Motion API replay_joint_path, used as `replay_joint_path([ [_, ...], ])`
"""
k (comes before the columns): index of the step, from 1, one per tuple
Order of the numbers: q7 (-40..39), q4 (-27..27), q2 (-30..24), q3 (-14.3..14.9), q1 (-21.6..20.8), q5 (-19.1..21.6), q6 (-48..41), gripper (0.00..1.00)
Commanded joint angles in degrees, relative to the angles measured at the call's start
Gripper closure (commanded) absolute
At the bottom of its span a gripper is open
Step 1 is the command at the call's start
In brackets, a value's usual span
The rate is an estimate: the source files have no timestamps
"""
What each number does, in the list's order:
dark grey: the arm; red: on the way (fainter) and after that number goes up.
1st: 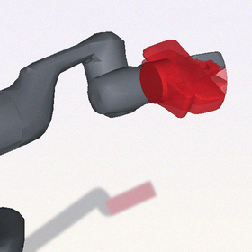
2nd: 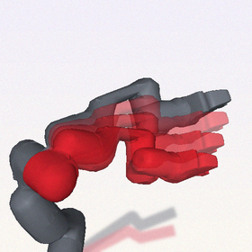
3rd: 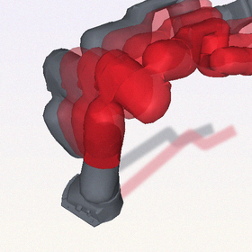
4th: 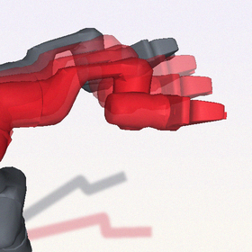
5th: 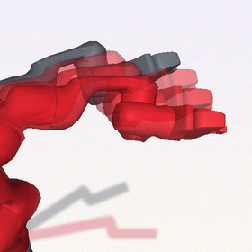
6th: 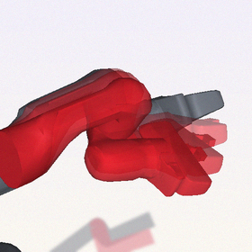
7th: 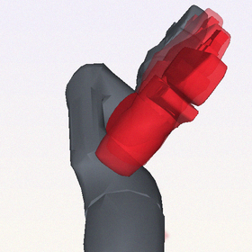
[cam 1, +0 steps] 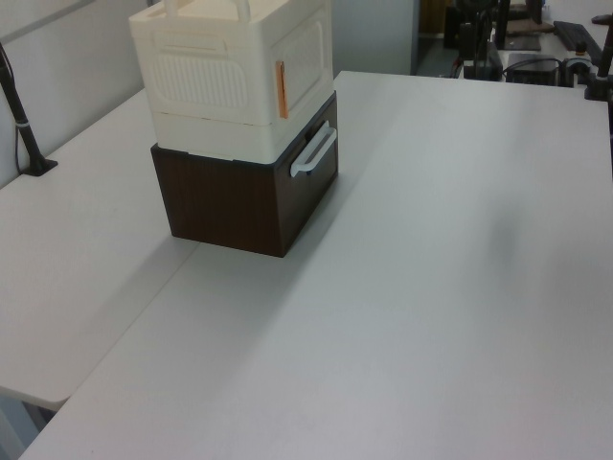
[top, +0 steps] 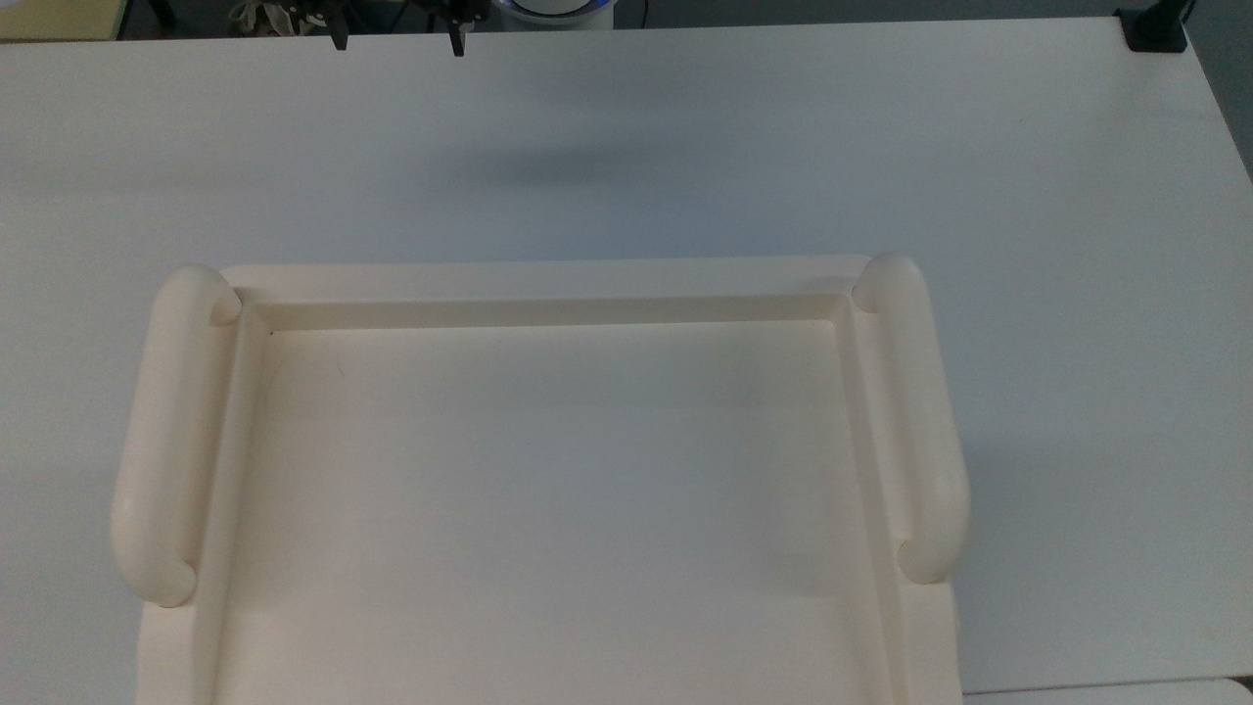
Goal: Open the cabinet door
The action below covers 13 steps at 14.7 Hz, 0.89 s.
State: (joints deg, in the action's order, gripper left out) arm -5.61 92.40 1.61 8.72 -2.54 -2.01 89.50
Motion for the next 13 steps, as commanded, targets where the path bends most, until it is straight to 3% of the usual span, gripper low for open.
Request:
replay_joint_path([
  [1,-0.9,0.9,-1.3,0.9,-1.1,0.6,-0.2,0.0],
  [6,-1.0,0.5,-1.0,0.8,-1.2,1.0,0.4,0.0],
  [13,-2.6,-6.2,4.3,0.9,-6.8,4.2,6.9,0.0],
])
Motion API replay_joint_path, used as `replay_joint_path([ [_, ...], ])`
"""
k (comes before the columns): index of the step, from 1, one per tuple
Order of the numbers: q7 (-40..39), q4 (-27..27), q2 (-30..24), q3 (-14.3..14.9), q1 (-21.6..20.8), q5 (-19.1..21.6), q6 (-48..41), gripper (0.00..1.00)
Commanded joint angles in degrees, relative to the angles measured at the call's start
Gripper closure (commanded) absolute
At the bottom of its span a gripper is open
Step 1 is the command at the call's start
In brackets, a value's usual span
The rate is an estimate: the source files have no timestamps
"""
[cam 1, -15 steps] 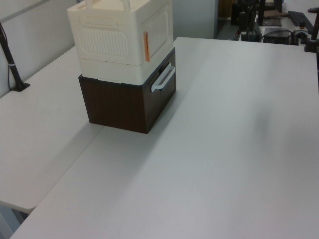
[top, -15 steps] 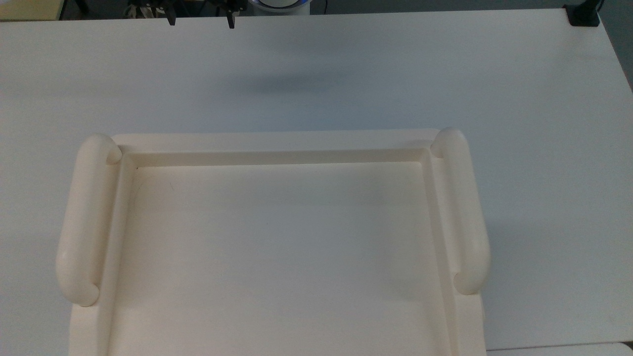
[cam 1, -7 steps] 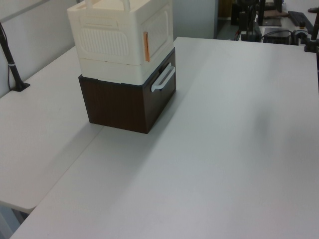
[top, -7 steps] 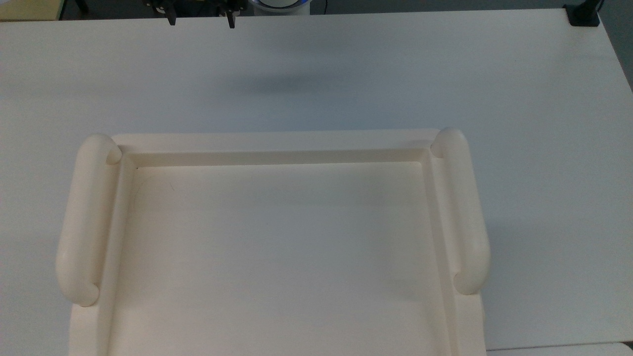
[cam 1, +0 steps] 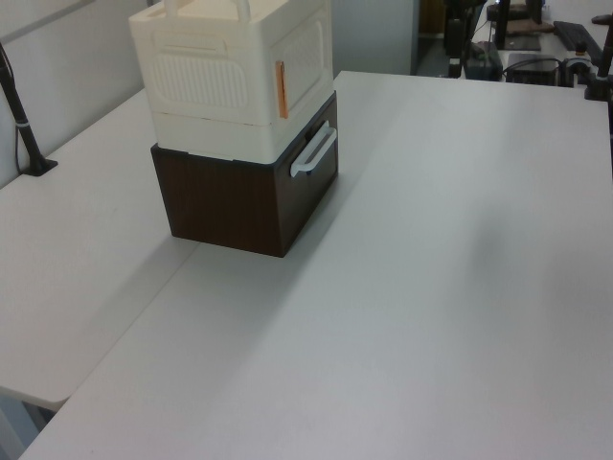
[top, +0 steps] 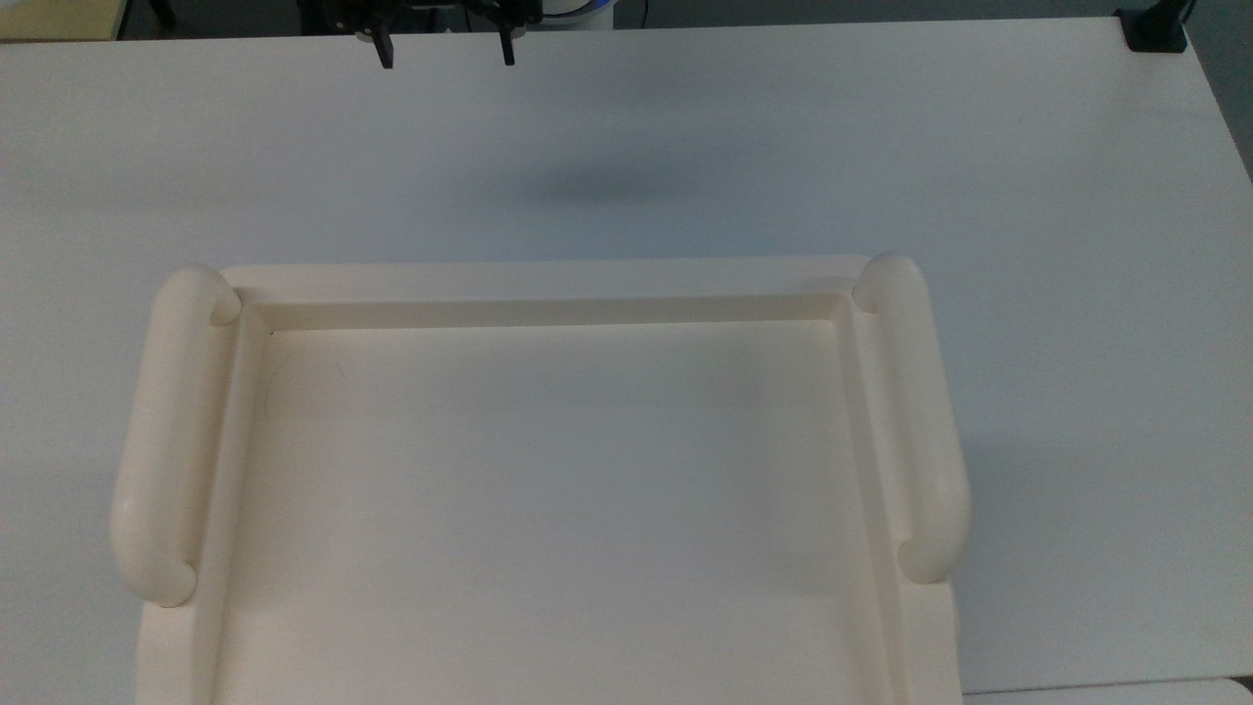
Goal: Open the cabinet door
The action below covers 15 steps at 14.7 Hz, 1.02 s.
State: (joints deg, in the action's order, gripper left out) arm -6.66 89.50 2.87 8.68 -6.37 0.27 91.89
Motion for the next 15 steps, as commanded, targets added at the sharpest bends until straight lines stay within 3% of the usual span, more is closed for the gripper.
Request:
replay_joint_path([
  [1,-1.4,-3.5,3.5,0.9,-3.7,3.1,7.4,0.0],
  [3,-1.3,-4.9,5.2,0.9,-4.9,6.7,14.8,0.0],
  [6,1.9,-8.4,9.1,0.6,-7.9,7.6,24.5,0.0],
  [11,11.1,-12.6,16.2,0.4,-12.0,5.9,38.6,0.0],
  [15,17.0,-16.6,20.2,0.4,-14.1,1.8,41.0,0.0],
])
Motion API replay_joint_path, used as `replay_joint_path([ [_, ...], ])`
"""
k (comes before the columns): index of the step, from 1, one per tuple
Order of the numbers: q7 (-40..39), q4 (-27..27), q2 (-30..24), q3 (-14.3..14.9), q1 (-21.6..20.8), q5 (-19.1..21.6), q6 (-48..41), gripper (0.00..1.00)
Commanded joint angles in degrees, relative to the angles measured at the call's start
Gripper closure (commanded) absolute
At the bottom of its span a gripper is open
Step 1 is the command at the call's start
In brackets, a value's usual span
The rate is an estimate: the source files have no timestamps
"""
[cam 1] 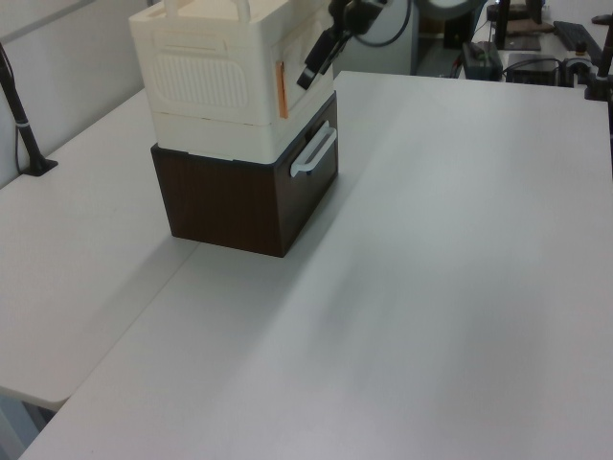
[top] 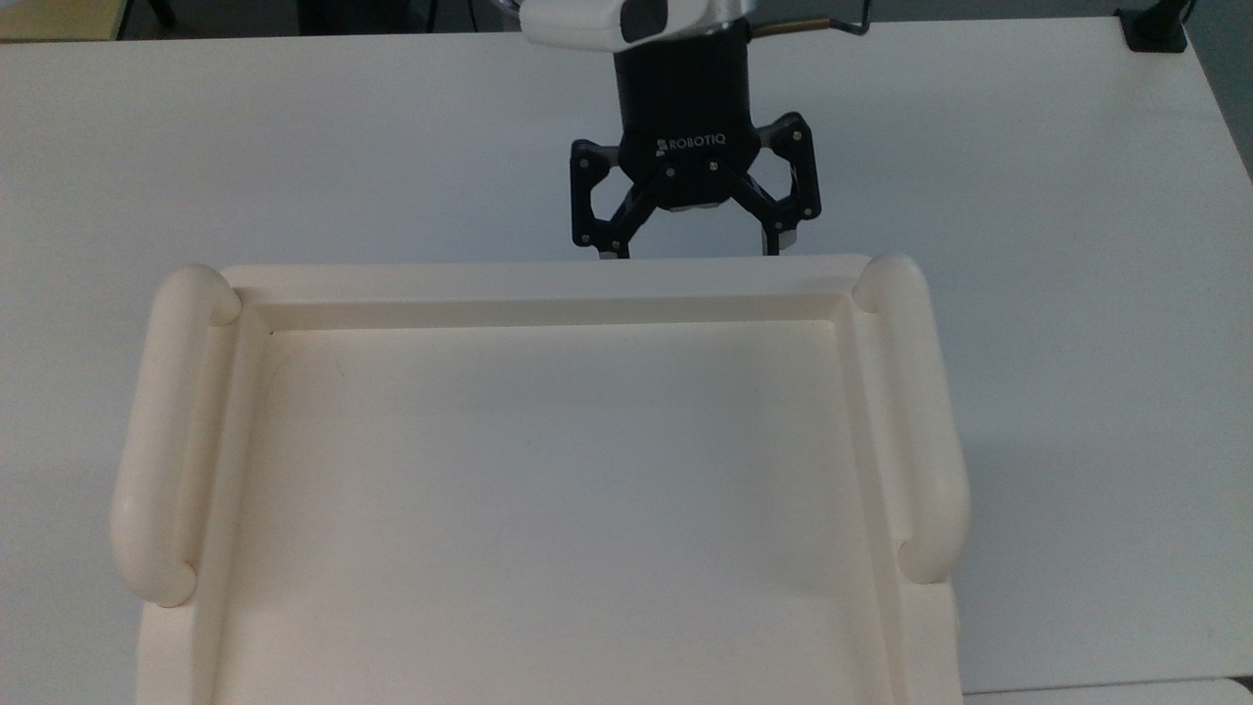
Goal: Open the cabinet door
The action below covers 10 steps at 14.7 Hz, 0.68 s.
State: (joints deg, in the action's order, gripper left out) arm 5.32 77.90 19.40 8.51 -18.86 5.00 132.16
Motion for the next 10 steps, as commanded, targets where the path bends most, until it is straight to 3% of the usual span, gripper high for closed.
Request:
replay_joint_path([
  [1,6.4,-5.8,4.5,0.6,-2.0,-3.8,0.8,0.0],
  [3,7.9,-6.4,4.9,0.5,-2.6,-5.0,3.3,0.0],
  [8,8.6,-6.5,4.9,0.5,-2.9,-7.2,4.3,0.12],
  [9,8.7,-6.5,4.9,0.5,-3.0,-8.5,4.7,0.18],
  [10,8.7,-6.5,4.9,0.5,-3.0,-9.0,5.0,0.35],
])
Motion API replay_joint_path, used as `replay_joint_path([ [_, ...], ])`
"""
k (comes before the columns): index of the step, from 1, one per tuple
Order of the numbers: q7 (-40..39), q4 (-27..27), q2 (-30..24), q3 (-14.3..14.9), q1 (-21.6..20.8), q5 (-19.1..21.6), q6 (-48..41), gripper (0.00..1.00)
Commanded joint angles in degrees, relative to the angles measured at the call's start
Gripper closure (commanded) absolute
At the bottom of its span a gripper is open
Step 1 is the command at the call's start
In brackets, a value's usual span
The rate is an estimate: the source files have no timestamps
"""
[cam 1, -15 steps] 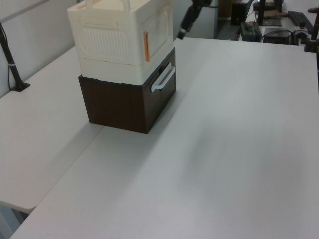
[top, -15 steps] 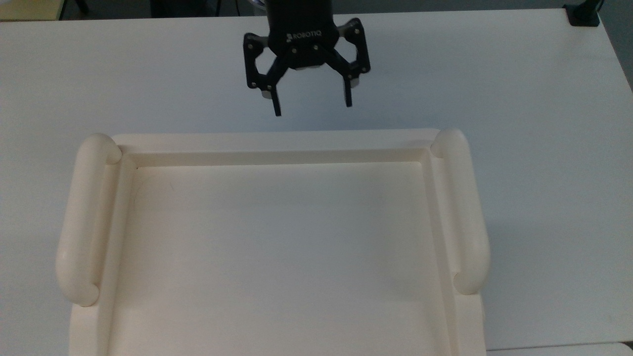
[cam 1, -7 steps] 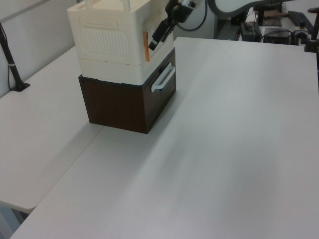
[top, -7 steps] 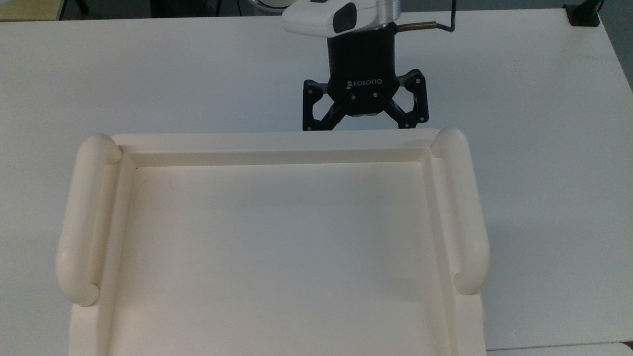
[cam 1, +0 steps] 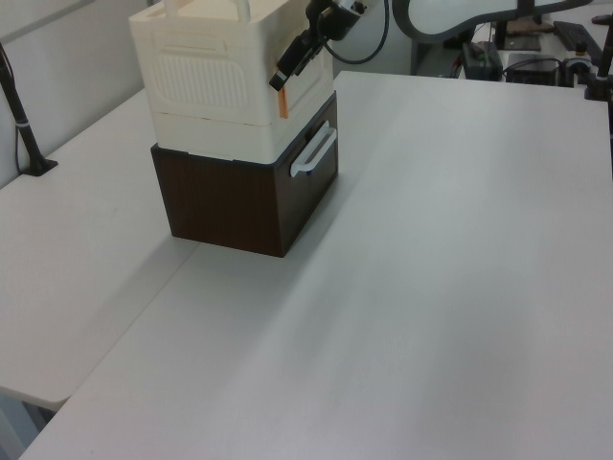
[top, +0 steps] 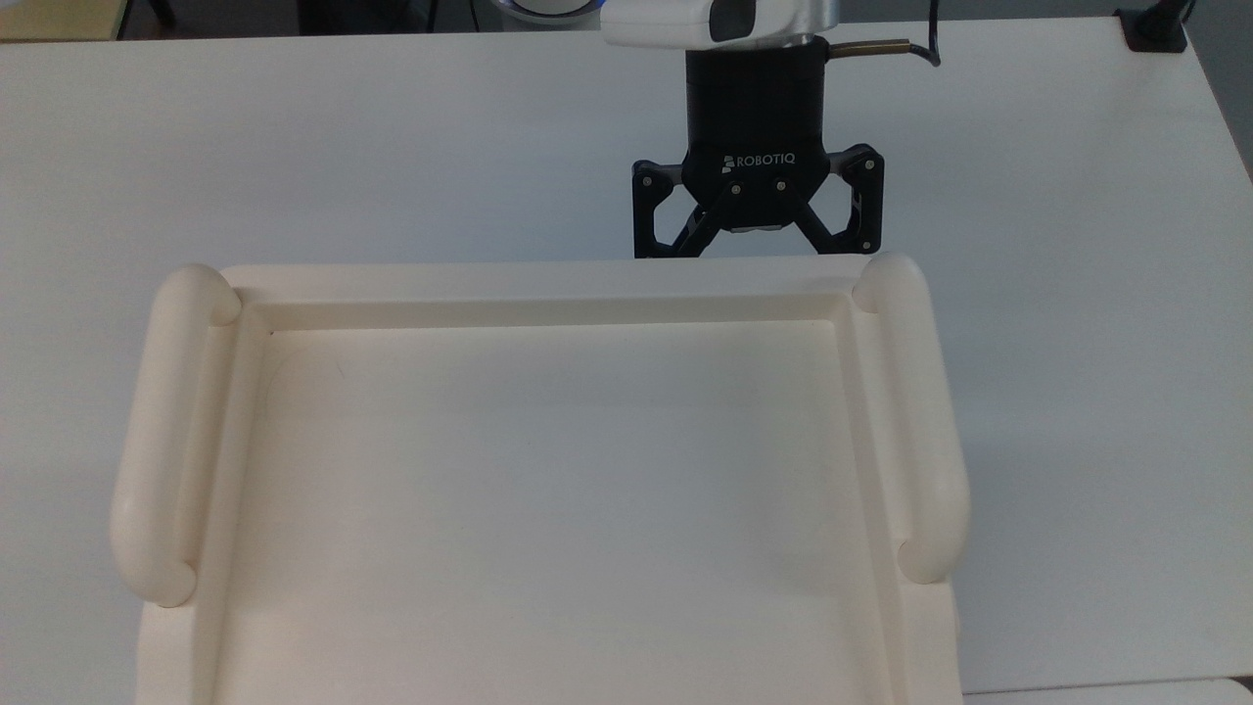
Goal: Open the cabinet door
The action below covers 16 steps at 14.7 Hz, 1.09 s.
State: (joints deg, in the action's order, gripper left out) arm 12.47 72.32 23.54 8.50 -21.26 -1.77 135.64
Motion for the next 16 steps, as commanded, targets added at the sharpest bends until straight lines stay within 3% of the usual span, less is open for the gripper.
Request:
replay_joint_path([
  [1,1.5,-1.0,0.8,0.5,-0.6,-2.4,1.6,0.44],
  [3,1.5,-1.0,0.8,0.4,-0.7,-3.2,1.6,0.45],
  [4,1.5,-0.9,0.8,0.4,-0.7,-3.6,1.6,0.52],
  [6,1.4,-0.7,0.8,0.4,-0.7,-4.4,1.6,0.8],
  [9,1.4,-0.5,0.6,0.4,-0.7,-4.8,1.6,0.95],
  [13,0.8,1.0,-1.6,0.3,-0.2,-4.6,0.9,0.97],
  [16,-3.6,6.2,-6.6,0.0,-0.1,-3.4,-5.3,0.97],
])
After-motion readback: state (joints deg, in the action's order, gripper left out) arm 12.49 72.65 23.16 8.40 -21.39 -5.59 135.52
